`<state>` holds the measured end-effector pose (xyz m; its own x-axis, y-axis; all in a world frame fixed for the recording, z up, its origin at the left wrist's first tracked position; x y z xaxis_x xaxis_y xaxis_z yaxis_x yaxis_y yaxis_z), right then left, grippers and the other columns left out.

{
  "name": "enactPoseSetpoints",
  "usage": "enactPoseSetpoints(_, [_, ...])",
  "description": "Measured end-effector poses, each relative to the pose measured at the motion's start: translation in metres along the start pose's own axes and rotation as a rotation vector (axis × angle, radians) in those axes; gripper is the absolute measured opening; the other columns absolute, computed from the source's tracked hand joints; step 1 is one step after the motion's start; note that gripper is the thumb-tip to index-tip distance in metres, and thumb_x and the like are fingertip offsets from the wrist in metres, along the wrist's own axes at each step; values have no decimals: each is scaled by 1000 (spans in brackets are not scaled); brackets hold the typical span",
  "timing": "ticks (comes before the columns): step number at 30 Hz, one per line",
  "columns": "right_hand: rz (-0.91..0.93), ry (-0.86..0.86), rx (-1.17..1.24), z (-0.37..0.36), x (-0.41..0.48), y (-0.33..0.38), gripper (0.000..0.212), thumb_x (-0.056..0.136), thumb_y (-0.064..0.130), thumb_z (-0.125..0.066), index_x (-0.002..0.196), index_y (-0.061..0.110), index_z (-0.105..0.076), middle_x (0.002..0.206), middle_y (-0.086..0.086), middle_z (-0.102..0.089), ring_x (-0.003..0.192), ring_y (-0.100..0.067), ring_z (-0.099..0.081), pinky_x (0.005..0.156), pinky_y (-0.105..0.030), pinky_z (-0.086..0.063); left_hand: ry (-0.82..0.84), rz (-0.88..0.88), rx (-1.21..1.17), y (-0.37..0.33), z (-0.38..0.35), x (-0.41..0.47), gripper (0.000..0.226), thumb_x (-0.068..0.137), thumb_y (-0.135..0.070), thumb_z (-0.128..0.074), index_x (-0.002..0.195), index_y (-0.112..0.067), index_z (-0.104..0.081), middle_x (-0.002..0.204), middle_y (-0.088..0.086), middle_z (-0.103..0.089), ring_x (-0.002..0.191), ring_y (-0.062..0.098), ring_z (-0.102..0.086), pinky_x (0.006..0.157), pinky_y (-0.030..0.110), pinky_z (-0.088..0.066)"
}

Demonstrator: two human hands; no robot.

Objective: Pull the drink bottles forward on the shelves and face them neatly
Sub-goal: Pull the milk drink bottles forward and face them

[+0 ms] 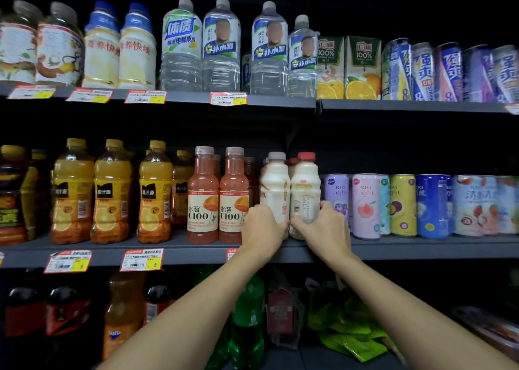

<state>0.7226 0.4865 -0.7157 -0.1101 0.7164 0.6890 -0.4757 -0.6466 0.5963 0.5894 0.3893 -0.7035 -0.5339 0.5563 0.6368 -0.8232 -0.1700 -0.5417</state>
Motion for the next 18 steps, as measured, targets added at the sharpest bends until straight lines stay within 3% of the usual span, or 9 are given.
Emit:
enactPoseSetpoints(3, [23, 109, 42, 12, 2, -2, 67, 57, 67, -59, 107, 22, -59, 97, 6, -70, 93, -17, -66, 83, -40, -56, 13, -38, 39, -2, 8, -6, 50, 84, -51, -74, 94, -3, -64, 92, 8, -63, 87, 24, -61, 63, 29, -41])
enactPoseSetpoints(7, [103, 182, -97, 22, 8, -3, 55, 63, 67, -50, 101, 29, -62, 95, 6, -70, 91, -20, -66, 83, -41, -56, 28, -44, 0, 1, 14, -12, 42, 88, -38, -68, 90, 4, -65, 88, 17, -68, 82, 31, -66, 52, 28, -37])
enactPoseSetpoints(10, [159, 165, -242, 22, 8, -1, 61, 67, 74, -44, 106, 30, -60, 99, 5, -69, 92, -23, -64, 81, -41, -55, -38, -21, 21, 0, 19, -20, 46, 87, -42, -70, 101, -1, -57, 95, 11, -66, 85, 27, -65, 59, 28, -40])
enactPoseSetpoints(12, [200, 153, -205, 20, 7, -1, 67, 69, 79, -46, 111, 29, -61, 105, 6, -69, 97, -22, -65, 83, -42, -55, -84, -16, 33, -3, 21, -26, 55, 85, -50, -73, 106, -6, -48, 98, 9, -64, 90, 26, -65, 62, 28, -42])
enactPoseSetpoints(16, [188, 190, 10, 14, 7, -13, 55, 79, 62, -60, 123, 28, -58, 114, 7, -69, 106, -19, -64, 88, -36, -51, -92, -21, -24, -2, 17, -35, 62, 82, -55, -73, 108, -8, -43, 104, 11, -63, 96, 29, -64, 68, 31, -47])
enactPoseSetpoints(18, [150, 216, 57, 13, 10, -20, 56, 85, 49, -67, 133, 26, -51, 107, 13, -68, 107, -16, -64, 87, -32, -48, -48, -3, -12, 4, 16, -33, 63, 83, -58, -70, 111, -6, -47, 107, 10, -63, 98, 29, -63, 70, 32, -48])
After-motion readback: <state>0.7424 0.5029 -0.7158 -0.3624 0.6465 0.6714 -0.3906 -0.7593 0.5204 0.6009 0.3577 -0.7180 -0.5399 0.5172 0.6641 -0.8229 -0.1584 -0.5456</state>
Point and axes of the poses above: each hand's wrist, its own x-axis towards the middle knuckle, its own z-axis out of the back of the hand, y = z × x, the point moved 5 cm from there along x, towards the middle knuckle
